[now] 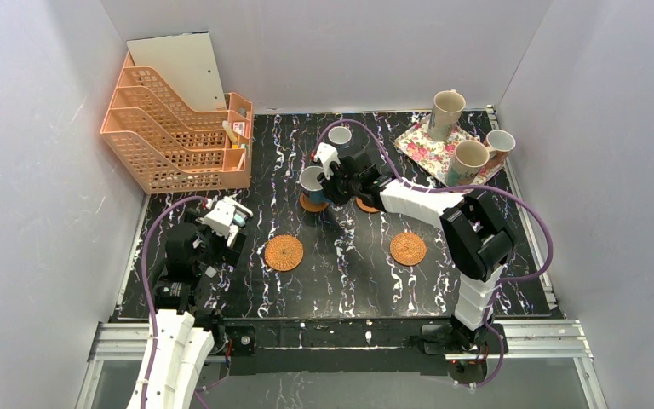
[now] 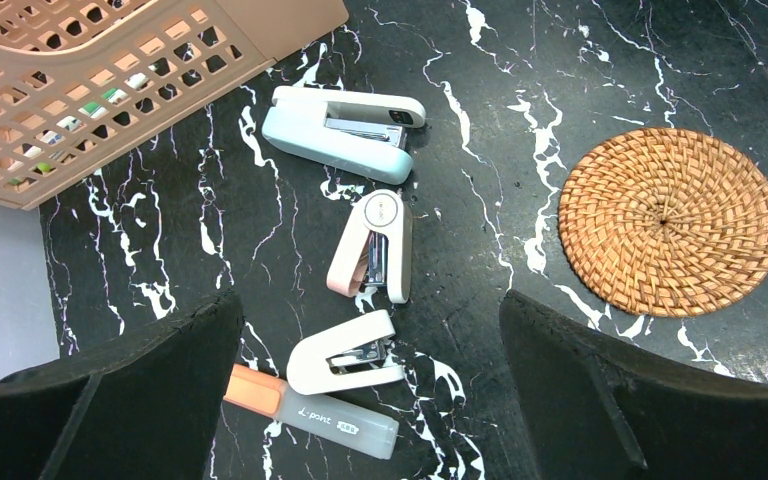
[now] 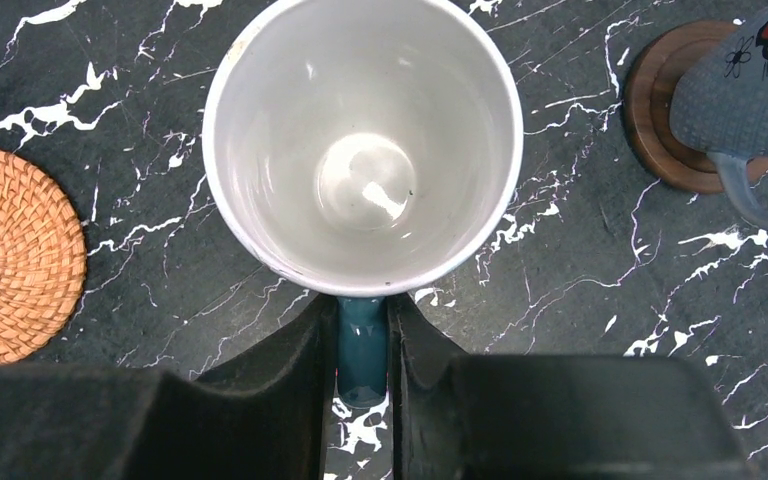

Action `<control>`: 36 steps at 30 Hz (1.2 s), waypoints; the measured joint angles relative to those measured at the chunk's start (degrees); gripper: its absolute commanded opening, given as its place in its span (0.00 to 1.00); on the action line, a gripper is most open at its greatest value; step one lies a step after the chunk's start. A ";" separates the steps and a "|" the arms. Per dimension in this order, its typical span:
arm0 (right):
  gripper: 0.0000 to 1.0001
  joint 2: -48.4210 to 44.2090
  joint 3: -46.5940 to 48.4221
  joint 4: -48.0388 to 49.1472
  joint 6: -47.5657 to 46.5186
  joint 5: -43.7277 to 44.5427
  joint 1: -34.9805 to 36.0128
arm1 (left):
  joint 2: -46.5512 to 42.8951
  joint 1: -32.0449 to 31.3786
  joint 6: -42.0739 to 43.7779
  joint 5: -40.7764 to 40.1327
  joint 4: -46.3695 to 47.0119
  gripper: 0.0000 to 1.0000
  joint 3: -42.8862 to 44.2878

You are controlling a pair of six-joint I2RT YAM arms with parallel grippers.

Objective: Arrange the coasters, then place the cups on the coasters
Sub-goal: Place the cup on the coaster.

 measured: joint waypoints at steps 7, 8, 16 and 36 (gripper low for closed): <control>0.32 0.00 0.00 0.00 -0.02 -0.66 -0.20 | 0.00 0.00 -0.02 0.02 0.00 0.98 0.00; 0.32 0.00 0.00 0.00 0.00 -0.83 -0.20 | -0.02 0.00 0.00 0.02 0.00 0.98 0.00; 0.32 0.00 0.00 -0.04 0.00 -2.19 -0.48 | -0.09 0.02 0.00 0.17 0.00 0.98 0.00; 0.30 0.00 0.00 -0.15 0.02 -4.02 -0.59 | -0.11 0.37 0.00 0.24 0.00 0.98 0.00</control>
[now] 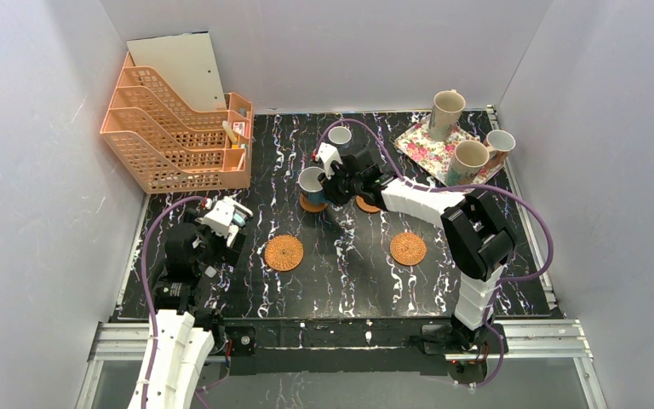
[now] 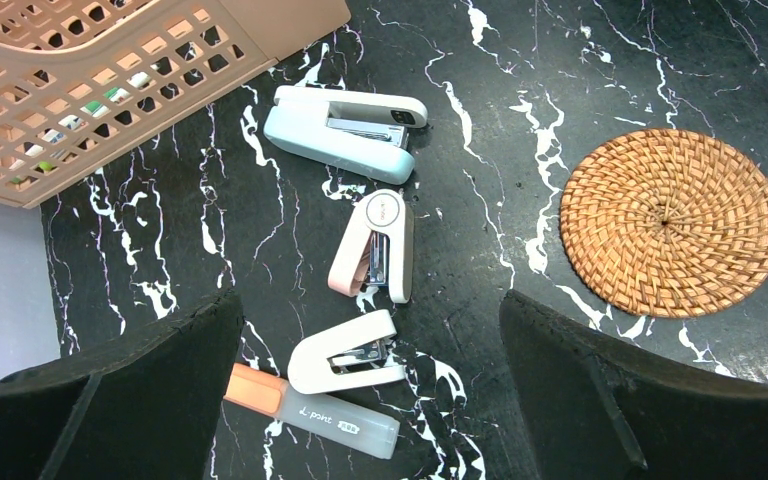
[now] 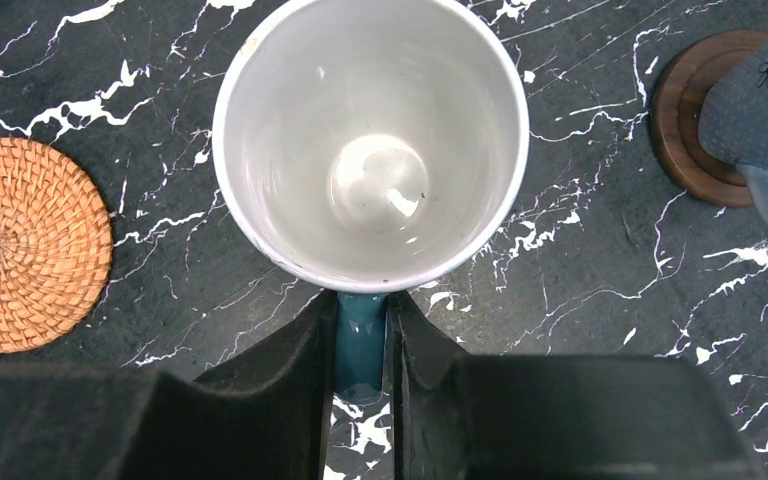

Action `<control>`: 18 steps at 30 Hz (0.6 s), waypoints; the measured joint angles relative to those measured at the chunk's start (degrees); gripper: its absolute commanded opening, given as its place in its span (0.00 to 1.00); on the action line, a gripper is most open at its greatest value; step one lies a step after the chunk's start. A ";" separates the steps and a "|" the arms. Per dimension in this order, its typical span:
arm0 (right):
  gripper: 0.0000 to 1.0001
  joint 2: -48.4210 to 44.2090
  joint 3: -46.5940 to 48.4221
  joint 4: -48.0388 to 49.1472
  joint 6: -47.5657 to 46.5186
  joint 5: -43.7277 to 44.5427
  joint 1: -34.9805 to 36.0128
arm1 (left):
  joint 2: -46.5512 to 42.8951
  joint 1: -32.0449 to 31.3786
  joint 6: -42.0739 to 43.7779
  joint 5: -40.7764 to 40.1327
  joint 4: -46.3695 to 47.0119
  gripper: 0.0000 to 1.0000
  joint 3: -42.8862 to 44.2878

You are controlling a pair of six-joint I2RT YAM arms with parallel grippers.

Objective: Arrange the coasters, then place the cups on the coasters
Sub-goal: Place the cup on the coaster.

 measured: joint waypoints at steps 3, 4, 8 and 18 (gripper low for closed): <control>0.30 0.00 0.00 -0.02 -0.02 -0.33 -0.04 | 0.00 0.00 0.00 0.00 -0.02 0.98 0.00; 0.30 0.00 0.00 -0.02 -0.02 -0.46 -0.09 | 0.00 0.00 0.00 0.00 0.00 0.98 0.00; 0.30 0.00 0.00 -0.07 -0.02 -0.72 -0.22 | 0.00 0.00 0.00 0.00 0.00 0.98 0.00; 0.37 0.00 0.00 -0.22 0.00 -0.81 -0.28 | -0.15 0.00 0.00 0.00 -0.02 0.98 0.00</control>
